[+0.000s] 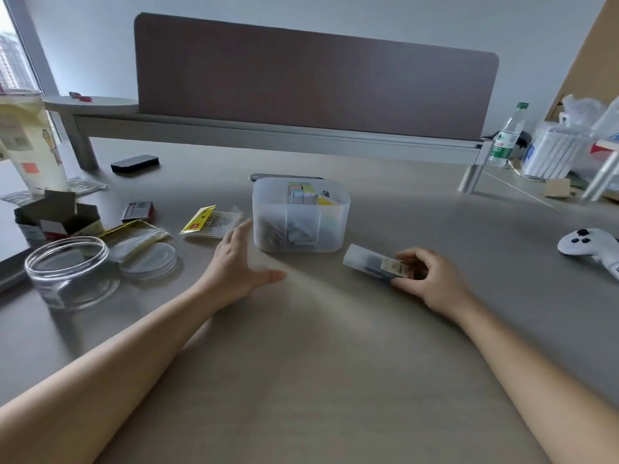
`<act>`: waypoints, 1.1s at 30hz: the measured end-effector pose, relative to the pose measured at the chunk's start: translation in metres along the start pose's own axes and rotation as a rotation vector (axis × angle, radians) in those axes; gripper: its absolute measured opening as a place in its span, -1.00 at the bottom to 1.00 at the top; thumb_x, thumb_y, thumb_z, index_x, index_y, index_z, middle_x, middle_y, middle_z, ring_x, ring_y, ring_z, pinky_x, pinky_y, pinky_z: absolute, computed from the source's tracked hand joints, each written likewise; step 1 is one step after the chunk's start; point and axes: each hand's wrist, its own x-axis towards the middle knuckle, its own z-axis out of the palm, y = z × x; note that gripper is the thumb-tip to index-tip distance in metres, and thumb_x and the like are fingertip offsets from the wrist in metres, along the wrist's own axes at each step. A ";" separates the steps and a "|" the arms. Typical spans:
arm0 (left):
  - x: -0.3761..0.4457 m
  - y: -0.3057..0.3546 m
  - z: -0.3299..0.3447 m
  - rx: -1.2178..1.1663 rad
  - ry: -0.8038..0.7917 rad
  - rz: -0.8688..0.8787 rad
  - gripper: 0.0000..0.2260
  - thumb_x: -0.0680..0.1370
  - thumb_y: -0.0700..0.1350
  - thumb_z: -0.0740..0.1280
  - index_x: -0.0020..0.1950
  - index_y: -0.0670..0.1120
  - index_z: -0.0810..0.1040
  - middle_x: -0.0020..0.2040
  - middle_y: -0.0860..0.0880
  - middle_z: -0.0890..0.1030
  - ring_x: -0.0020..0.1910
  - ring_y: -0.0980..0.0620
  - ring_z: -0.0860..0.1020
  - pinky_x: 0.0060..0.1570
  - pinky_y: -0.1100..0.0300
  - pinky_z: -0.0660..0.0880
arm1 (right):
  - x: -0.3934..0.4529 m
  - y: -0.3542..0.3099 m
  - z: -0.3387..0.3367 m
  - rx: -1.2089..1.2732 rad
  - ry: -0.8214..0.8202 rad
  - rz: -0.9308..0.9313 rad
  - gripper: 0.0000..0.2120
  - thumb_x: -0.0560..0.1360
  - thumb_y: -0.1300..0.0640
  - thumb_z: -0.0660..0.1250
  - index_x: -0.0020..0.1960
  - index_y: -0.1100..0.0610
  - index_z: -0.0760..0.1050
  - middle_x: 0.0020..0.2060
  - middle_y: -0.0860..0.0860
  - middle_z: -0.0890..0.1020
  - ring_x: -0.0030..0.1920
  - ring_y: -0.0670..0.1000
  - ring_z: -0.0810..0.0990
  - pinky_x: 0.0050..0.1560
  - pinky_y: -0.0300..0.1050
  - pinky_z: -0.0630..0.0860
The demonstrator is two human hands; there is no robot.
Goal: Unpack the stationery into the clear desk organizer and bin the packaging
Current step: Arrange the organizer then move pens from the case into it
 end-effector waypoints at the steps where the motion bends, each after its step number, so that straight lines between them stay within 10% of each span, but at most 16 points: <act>1: -0.006 0.003 0.000 -0.007 -0.027 0.008 -0.12 0.27 -0.06 0.53 0.46 -0.06 0.11 0.45 -0.11 0.19 0.43 -0.08 0.20 0.35 -0.06 0.29 | -0.007 -0.007 0.003 0.025 -0.030 -0.019 -0.65 0.32 0.27 0.45 0.09 0.19 0.50 -0.05 0.02 0.57 -0.03 -0.01 0.51 -0.04 -0.31 0.38; 9: -0.028 0.017 0.000 -0.007 -0.209 0.083 -0.34 0.33 -0.07 0.48 0.36 -0.09 0.30 0.21 -0.06 0.45 0.21 -0.18 0.42 0.09 0.19 0.36 | -0.022 -0.060 0.039 0.199 -0.175 -0.167 -0.75 0.33 0.34 0.40 -0.02 0.18 0.54 -0.15 0.03 0.56 -0.13 -0.04 0.49 -0.23 -0.47 0.36; 15: -0.017 0.011 -0.013 -0.338 -0.126 0.022 -0.73 0.36 -0.25 0.44 -0.13 0.02 0.42 -0.21 0.06 0.53 -0.26 0.18 0.48 -0.30 0.47 0.41 | -0.011 -0.078 0.060 0.206 -0.204 -0.260 -0.74 0.34 0.27 0.39 -0.15 -0.06 0.45 -0.15 -0.01 0.56 -0.15 -0.06 0.49 -0.18 -0.41 0.36; 23: -0.012 -0.003 -0.024 -0.208 -0.151 0.029 -0.65 0.32 -0.22 0.48 0.02 -0.06 0.44 -0.09 -0.03 0.52 -0.10 0.02 0.49 -0.01 0.09 0.48 | -0.008 -0.082 0.083 0.080 -0.175 -0.368 -0.77 0.38 0.18 0.37 -0.01 0.02 0.43 -0.11 -0.05 0.49 -0.23 -0.19 0.43 -0.25 -0.59 0.32; 33: -0.009 -0.008 -0.023 -0.210 -0.165 -0.014 -0.72 0.30 -0.22 0.49 -0.13 -0.02 0.45 -0.24 0.05 0.48 -0.26 0.10 0.42 -0.23 0.25 0.37 | -0.005 -0.076 0.089 -0.151 -0.011 -0.738 -0.71 0.37 0.08 0.26 -0.07 0.25 0.59 -0.15 0.15 0.68 -0.16 0.12 0.67 -0.17 -0.13 0.56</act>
